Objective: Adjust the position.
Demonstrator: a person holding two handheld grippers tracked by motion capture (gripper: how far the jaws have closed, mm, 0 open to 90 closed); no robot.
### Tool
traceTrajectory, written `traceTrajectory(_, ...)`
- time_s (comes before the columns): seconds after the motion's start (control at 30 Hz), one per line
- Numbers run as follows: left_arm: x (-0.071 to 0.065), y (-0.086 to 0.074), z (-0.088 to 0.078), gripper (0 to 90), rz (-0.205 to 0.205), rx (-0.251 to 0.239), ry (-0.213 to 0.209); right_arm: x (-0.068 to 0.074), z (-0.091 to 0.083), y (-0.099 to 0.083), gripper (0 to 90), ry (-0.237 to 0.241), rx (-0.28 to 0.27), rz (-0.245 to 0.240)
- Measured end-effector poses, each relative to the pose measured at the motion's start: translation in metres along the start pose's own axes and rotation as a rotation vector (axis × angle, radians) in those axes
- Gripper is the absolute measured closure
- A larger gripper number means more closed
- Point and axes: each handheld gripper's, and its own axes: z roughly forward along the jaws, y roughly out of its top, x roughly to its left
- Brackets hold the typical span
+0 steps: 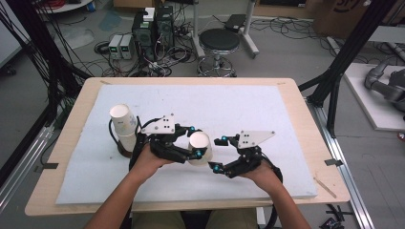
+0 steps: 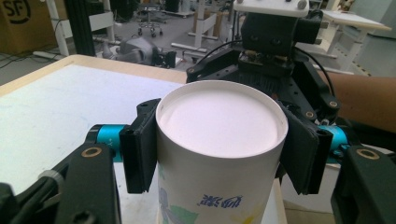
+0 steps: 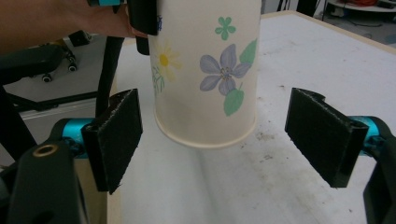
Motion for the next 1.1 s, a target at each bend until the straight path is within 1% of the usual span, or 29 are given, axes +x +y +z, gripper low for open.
traceTrajectory(0.13, -0.001, 0.000, 0.002, 36.5, 0.006, -0.001, -0.015, 0.001, 0.005, 0.001, 19.6, 0.024, -0.010, 0.003)
traceTrajectory(0.2, -0.001, -0.001, 0.004, 36.5, 0.005, -0.006, -0.022, 0.001, 0.006, 0.001, 19.7, 0.027, -0.016, 0.007)
traceTrajectory(0.3, -0.002, -0.001, 0.005, 36.5, 0.006, -0.022, -0.036, 0.000, 0.009, 0.001, 23.8, 0.047, -0.021, 0.006)
traceTrajectory(0.33, -0.002, -0.002, 0.006, 36.5, 0.011, -0.023, -0.038, 0.000, 0.009, 0.001, 23.8, 0.046, -0.021, 0.005)
traceTrajectory(0.37, -0.002, -0.002, 0.007, 36.5, 0.006, -0.028, -0.041, 0.000, 0.010, 0.001, 23.8, 0.048, -0.021, 0.003)
traceTrajectory(0.43, -0.002, -0.002, 0.008, 36.5, 0.012, -0.023, -0.045, 0.000, 0.012, 0.001, 23.9, 0.051, -0.022, 0.004)
traceTrajectory(0.5, -0.003, -0.002, 0.009, 36.6, 0.008, -0.030, -0.053, 0.000, 0.014, 0.001, 25.1, 0.056, -0.019, 0.007)
traceTrajectory(0.57, -0.003, -0.002, 0.010, 36.6, 0.014, -0.030, -0.052, -0.001, 0.015, 0.000, 27.4, 0.058, -0.015, 0.000)
traceTrajectory(0.6, -0.003, -0.002, 0.010, 36.7, 0.013, -0.030, -0.053, -0.001, 0.016, 0.000, 29.3, 0.069, -0.014, 0.000)
traceTrajectory(0.73, -0.003, -0.003, 0.009, 37.0, 0.015, -0.029, -0.054, 0.000, 0.016, 0.000, 34.2, 0.067, -0.008, -0.020)
traceTrajectory(0.8, -0.003, -0.003, 0.009, 37.0, 0.017, -0.032, -0.052, 0.000, 0.016, 0.000, 35.8, 0.067, -0.006, -0.026)
traceTrajectory(0.9, -0.003, -0.003, 0.010, 36.3, 0.008, -0.038, -0.050, 0.000, 0.015, 0.001, 37.0, 0.065, -0.004, -0.029)
traceTrajectory(0.93, -0.003, -0.003, 0.010, 35.5, 0.015, -0.032, -0.040, 0.000, 0.015, 0.001, 37.0, 0.064, -0.003, -0.029)
traceTrajectory(0.97, -0.003, -0.003, 0.010, 31.3, 0.014, -0.023, -0.015, 0.000, 0.015, 0.001, 37.0, 0.064, 0.007, -0.034)
traceTrajectory(1.0, -0.003, -0.004, 0.011, 22.8, -0.007, -0.014, 0.002, -0.001, 0.015, 0.000, 37.0, 0.065, 0.012, -0.034)
traceTrajectory(1.03, -0.002, -0.004, 0.011, 15.6, -0.028, -0.006, 0.004, -0.001, 0.014, 0.000, 37.1, 0.065, 0.016, -0.036)
traceTrajectory(1.07, -0.002, -0.004, 0.011, 13.7, -0.036, -0.001, 0.004, 0.000, 0.014, 0.000, 37.2, 0.064, 0.024, -0.038)
traceTrajectory(1.1, -0.001, -0.004, 0.010, 13.7, -0.038, 0.010, 0.012, -0.001, 0.013, 0.000, 37.3, 0.064, 0.028, -0.040)
